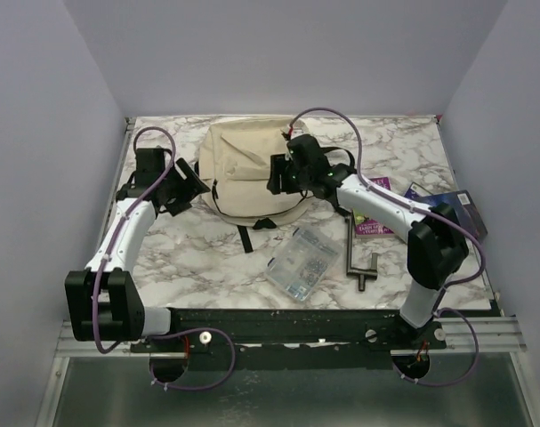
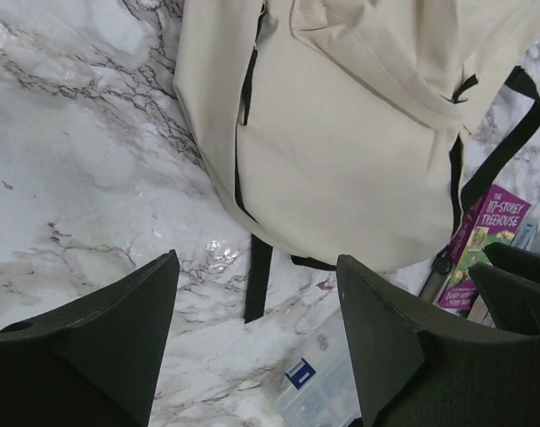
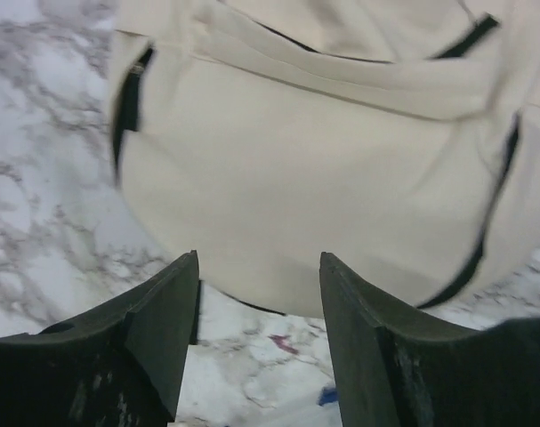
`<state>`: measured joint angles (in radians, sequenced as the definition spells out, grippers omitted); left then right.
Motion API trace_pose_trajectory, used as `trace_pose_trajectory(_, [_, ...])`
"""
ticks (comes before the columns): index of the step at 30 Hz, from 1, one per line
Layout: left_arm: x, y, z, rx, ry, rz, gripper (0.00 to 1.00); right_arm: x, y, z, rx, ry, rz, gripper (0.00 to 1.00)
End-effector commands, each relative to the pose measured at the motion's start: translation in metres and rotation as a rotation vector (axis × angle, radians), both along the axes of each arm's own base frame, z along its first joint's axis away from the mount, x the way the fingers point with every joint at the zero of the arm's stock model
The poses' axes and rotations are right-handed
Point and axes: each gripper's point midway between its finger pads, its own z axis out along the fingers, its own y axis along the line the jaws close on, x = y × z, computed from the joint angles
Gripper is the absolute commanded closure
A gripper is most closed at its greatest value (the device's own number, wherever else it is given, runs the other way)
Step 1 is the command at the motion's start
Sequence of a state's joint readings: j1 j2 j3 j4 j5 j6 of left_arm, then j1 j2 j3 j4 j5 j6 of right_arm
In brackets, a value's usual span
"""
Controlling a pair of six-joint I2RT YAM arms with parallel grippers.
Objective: Pack the student bag
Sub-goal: Unzip the student bag at the center of the board.
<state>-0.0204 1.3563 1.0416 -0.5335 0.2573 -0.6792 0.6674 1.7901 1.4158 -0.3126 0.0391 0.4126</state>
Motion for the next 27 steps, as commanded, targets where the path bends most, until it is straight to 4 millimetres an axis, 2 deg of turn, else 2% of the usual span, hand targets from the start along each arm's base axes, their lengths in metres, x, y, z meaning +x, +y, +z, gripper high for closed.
trace_pose_trajectory(1, [-0.002,0.004,0.046,0.008,-0.19,-0.004,0.25,0.003,0.07,0.027,0.207,-0.051,0.12,0.39])
trace_pose_trajectory(3, [-0.006,0.004,0.049,0.012,-0.228,-0.014,0.25,0.002,0.118,0.034,0.443,0.011,0.211,0.45])
trace_pose_trajectory(4, [-0.006,0.004,0.051,0.017,-0.248,-0.02,0.25,0.002,0.135,0.037,0.537,0.04,0.237,0.47])
trace_pose_trajectory(6, [-0.008,0.002,0.052,0.036,-0.27,-0.053,0.25,0.009,0.156,0.031,0.664,0.083,0.237,0.51])
trace_pose_trajectory(8, [-0.009,0.001,0.052,0.059,-0.275,-0.075,0.26,0.018,0.168,0.014,0.683,0.132,0.232,0.54])
trace_pose_trajectory(14, [-0.011,-0.003,0.056,0.079,-0.3,-0.102,0.26,0.024,0.183,-0.032,0.668,0.186,0.253,0.66])
trace_pose_trajectory(16, [-0.011,-0.007,0.056,0.07,-0.3,-0.114,0.26,0.023,0.185,-0.044,0.666,0.207,0.25,0.67])
trace_pose_trajectory(21, [-0.01,-0.014,0.055,0.039,-0.292,-0.139,0.26,0.025,0.187,-0.061,0.653,0.216,0.235,0.66])
trace_pose_trajectory(27, [-0.01,-0.015,0.056,0.028,-0.295,-0.144,0.26,0.028,0.195,-0.072,0.665,0.231,0.241,0.66])
